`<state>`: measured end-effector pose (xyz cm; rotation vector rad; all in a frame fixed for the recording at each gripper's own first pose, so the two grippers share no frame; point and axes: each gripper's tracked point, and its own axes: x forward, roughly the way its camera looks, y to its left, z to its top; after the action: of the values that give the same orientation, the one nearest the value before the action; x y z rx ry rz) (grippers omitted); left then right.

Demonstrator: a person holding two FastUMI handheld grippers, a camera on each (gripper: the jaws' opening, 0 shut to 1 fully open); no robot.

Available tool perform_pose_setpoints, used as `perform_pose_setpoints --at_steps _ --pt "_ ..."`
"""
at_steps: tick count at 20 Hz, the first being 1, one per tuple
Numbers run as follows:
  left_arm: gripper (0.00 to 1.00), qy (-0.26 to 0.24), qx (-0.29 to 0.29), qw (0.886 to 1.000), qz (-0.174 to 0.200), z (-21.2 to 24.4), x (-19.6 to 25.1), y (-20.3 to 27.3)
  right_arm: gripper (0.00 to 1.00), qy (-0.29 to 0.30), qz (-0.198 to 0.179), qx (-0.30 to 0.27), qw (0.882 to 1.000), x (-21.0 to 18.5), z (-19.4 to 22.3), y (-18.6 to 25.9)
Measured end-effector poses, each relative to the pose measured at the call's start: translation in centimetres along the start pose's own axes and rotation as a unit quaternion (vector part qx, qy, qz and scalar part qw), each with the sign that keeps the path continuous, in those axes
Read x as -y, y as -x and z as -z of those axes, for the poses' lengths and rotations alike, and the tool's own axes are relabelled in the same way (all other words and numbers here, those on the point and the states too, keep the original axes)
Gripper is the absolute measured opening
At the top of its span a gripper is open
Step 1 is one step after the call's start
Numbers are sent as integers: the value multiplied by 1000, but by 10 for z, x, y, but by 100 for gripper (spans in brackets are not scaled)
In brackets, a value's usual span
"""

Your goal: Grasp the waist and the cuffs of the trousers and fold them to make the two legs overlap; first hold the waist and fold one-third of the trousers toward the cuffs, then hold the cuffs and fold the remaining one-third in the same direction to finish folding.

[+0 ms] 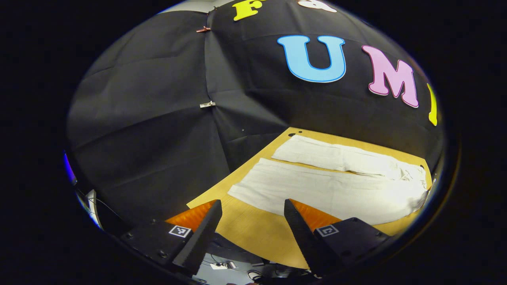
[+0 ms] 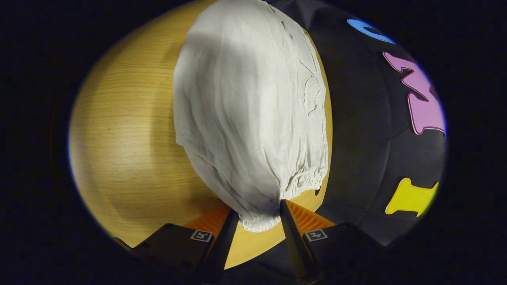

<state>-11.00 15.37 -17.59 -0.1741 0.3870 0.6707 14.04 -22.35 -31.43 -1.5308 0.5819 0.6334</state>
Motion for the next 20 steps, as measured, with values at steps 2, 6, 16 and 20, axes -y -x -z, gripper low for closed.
perform_pose_setpoints --at_steps 2,6,16,20 --pt "98 -60 -3 998 1 9 -6 -13 36 -1 -4 -11 1000 -1 3 -8" --pt "98 -249 -17 968 17 31 -19 -46 30 -8 -20 -28 999 -1 0 -7" --pt "96 -586 -22 802 110 44 -45 -142 6 18 -68 -40 997 -3 -2 -9" --pt "96 -664 -42 731 152 52 -52 -175 6 62 -51 -46 996 -3 -2 -9"
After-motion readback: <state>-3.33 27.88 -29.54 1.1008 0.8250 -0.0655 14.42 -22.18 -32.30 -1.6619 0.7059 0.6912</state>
